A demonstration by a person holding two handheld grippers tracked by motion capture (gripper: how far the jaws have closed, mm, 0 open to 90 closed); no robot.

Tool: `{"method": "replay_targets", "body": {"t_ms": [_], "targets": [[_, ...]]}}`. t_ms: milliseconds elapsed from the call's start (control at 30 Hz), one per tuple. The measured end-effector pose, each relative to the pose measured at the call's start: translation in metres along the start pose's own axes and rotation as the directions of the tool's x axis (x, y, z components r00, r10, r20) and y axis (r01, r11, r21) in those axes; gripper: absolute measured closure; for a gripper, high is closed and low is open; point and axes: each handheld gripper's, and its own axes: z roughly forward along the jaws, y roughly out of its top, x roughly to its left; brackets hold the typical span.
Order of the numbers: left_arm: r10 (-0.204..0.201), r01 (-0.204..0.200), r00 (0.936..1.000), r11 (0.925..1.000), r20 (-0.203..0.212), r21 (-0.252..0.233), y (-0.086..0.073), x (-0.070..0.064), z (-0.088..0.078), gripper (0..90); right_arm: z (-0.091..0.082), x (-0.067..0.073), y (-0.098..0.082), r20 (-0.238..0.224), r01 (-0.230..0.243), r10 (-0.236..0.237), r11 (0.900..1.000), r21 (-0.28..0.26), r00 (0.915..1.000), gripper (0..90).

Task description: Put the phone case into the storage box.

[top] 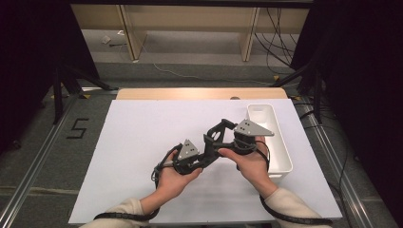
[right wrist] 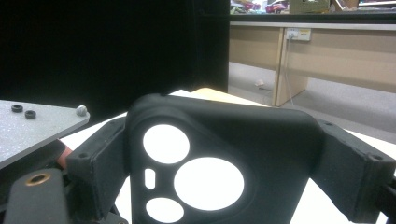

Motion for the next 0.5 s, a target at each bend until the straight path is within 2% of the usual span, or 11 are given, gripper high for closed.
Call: {"method": "replay_targets", "body": {"t_ms": [133,233,333,500], "targets": [[0.006,-0.006,1.0000,1.0000,0.008,-0.003,0.0006,0.0011,-0.0012,78.3,-0.0008,0.0002,0.0011,0.002,-0.002,0.002,1.000,-0.005,1.0000,13.9],[0.016,-0.016,0.9997,0.9999,0.020,0.004,0.0013,0.0020,-0.0012,71.6,-0.0015,0.0000,0.0020,0.007,0.000,0.000,1.000,-0.008,1.0000,14.0],[0.033,-0.034,0.9982,0.9994,0.050,0.006,0.0024,0.0017,-0.0008,55.9,-0.0023,-0.0015,0.0029,0.010,0.001,0.000,1.000,-0.014,0.9999,14.1],[0.080,-0.081,0.9959,0.9967,0.041,0.012,0.0038,-0.0007,-0.0032,18.4,-0.0042,-0.0031,0.0046,0.016,-0.004,0.004,1.000,-0.020,0.9999,14.1]]}}
